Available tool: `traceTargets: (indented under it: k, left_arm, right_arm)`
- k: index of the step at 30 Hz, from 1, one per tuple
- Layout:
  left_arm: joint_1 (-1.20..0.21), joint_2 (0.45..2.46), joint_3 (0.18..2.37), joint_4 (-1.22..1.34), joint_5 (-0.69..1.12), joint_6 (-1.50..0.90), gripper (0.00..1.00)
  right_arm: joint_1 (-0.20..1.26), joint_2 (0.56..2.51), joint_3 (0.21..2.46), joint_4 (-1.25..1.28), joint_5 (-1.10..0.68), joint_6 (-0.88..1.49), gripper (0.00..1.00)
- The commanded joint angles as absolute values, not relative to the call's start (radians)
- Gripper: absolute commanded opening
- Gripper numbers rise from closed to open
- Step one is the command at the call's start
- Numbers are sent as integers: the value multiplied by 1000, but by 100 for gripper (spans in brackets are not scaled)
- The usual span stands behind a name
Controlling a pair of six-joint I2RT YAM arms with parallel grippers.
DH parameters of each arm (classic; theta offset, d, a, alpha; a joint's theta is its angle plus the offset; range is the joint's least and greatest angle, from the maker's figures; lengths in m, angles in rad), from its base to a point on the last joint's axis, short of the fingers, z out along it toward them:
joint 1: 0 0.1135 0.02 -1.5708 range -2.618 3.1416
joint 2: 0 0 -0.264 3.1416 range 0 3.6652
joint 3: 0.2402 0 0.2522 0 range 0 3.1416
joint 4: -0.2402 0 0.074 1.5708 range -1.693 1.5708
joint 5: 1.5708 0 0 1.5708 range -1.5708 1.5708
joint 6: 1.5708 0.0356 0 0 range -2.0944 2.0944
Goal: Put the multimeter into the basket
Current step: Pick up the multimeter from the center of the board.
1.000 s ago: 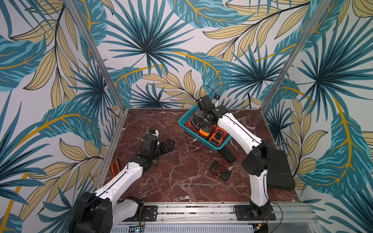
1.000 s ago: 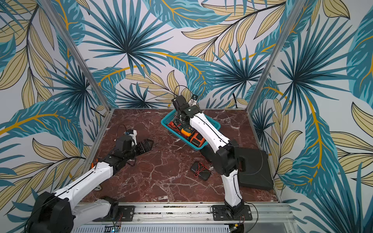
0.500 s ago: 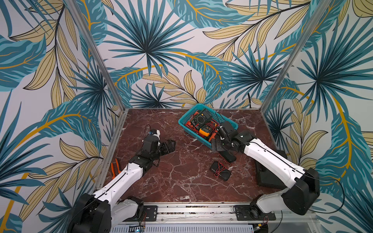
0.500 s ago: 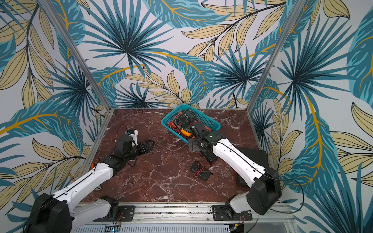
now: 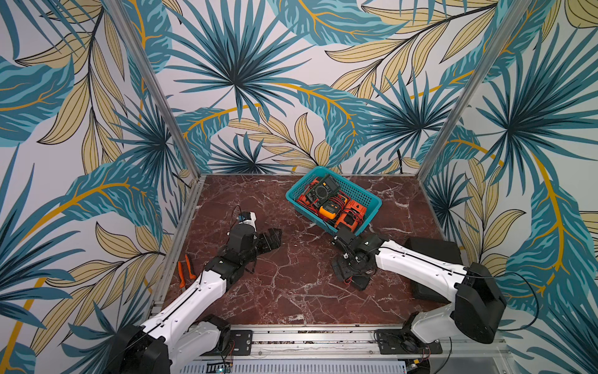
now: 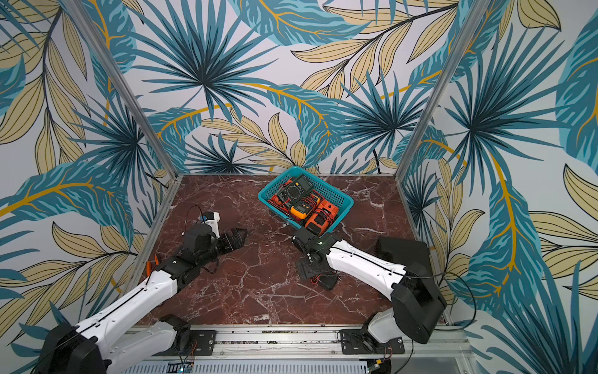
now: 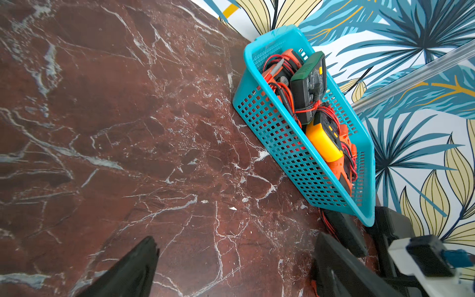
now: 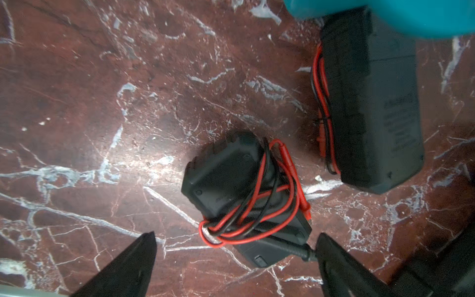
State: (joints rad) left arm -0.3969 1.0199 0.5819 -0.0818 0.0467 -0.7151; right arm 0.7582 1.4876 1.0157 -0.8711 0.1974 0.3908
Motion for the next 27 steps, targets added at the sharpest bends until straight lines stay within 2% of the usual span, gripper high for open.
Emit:
traceTargets:
  k: [1,23,27]
  left_arm:
    - [-399,991,565,-94,7,-713,100]
    - [-399,950,561,-126,-21,-717,100]
    - [-398,949,558,-131,-24,-718,100]
  right_arm:
    - [765,1548,1010,-911,213,347,99]
    - [759,1788,1140,-951,315,243,99]
    - [756,1791,1150,-940,250,237,93]
